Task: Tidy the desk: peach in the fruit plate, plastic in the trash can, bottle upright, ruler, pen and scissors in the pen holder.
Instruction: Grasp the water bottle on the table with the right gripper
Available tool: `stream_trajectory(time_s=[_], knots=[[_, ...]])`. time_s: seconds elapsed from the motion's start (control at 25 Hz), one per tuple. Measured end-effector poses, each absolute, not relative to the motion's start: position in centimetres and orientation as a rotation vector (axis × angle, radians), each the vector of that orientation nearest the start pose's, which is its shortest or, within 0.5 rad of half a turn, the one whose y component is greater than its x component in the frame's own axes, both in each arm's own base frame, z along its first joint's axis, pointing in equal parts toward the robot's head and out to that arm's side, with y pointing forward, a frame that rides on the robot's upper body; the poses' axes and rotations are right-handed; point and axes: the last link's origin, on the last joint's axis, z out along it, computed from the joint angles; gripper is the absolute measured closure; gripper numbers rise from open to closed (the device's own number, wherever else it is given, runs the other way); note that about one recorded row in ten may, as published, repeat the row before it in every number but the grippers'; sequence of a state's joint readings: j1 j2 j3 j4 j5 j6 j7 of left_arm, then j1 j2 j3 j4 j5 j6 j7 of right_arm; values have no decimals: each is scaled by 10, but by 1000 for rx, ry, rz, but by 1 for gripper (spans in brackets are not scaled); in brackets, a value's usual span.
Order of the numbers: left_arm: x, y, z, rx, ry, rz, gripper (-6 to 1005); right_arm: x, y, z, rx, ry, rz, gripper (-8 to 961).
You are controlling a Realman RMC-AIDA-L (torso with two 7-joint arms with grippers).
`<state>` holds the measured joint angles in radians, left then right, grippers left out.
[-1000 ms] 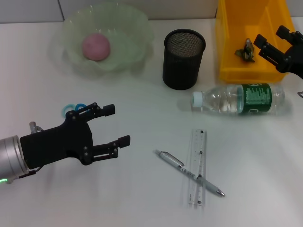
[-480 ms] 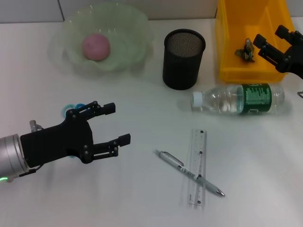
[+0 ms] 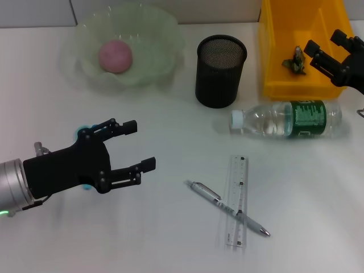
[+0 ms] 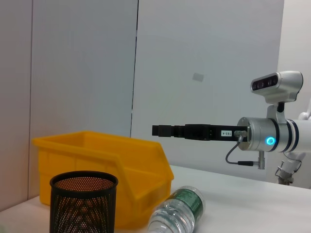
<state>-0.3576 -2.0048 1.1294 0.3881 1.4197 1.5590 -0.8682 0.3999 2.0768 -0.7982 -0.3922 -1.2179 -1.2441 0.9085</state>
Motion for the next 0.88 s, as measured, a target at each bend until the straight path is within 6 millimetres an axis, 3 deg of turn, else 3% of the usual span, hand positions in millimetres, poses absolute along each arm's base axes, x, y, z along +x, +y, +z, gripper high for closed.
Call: stream_trajectory(time_s=[0.44,0.68,0.88], knots=[[-290,271,-24,-2638,-321,-921,155,307,331,27,-2033,604,999,191],[-290,269,-25,-2642,-328,-927,155,301,321,43,-2205,589,1030,191],[-290,268,-27,-2654,-328,-924,155,295,323,55,-2410,583,863,191]])
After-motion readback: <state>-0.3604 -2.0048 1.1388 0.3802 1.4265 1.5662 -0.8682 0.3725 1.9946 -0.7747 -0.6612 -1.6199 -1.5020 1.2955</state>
